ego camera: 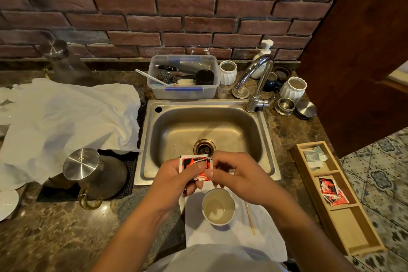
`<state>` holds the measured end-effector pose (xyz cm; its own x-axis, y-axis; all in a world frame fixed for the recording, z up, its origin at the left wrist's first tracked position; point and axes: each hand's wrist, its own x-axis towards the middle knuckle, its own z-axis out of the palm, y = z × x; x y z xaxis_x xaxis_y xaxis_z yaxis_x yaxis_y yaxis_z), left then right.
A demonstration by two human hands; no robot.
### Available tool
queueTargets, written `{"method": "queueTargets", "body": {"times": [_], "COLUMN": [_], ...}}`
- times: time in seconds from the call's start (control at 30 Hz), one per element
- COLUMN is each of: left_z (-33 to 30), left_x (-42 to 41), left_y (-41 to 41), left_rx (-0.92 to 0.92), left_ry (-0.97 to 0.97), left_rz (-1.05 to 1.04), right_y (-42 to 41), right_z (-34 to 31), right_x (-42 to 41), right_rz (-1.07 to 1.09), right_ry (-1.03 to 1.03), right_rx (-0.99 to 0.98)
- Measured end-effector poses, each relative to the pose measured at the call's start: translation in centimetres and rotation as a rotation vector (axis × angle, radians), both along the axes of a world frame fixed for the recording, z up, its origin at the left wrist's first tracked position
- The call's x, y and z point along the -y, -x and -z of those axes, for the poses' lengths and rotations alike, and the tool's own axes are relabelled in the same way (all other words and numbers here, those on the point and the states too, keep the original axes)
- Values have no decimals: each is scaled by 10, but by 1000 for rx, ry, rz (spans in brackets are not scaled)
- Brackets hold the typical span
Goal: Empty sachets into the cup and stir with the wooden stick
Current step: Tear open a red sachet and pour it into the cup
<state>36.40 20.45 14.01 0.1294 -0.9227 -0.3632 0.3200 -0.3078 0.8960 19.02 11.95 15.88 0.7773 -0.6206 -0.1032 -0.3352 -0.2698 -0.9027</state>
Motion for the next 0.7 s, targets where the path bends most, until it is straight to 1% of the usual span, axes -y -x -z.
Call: {"method": "queueTargets", "body": {"times": [0.1,0.27,0.33,0.37,0.5,0.6,0.7], "left_z": [1,1,0,1,2,2,1], "left_x": [3,8,11,12,10,7,7], "left_y": [4,9,10,10,6,4,2], "left_rx": [-69,-271,-303,-294,-187,-133,-103], "left_ry": [-35,-122,-141,-140,-94,-61,-38], "left_rz": [-41,-96,-88,-84,-27,29,32], "right_y": [-3,-7,-7,-7,-3,2,4], "right_z": [7,20,23,23,15,9,5], "right_x": [0,-4,-4,-4,1,5,7], "right_rz": [30,103,127,129,150,103,37], "right_ry": [148,472,506,474,198,103,-19], "right_rx": [26,12,16,20,10,0,-17]}}
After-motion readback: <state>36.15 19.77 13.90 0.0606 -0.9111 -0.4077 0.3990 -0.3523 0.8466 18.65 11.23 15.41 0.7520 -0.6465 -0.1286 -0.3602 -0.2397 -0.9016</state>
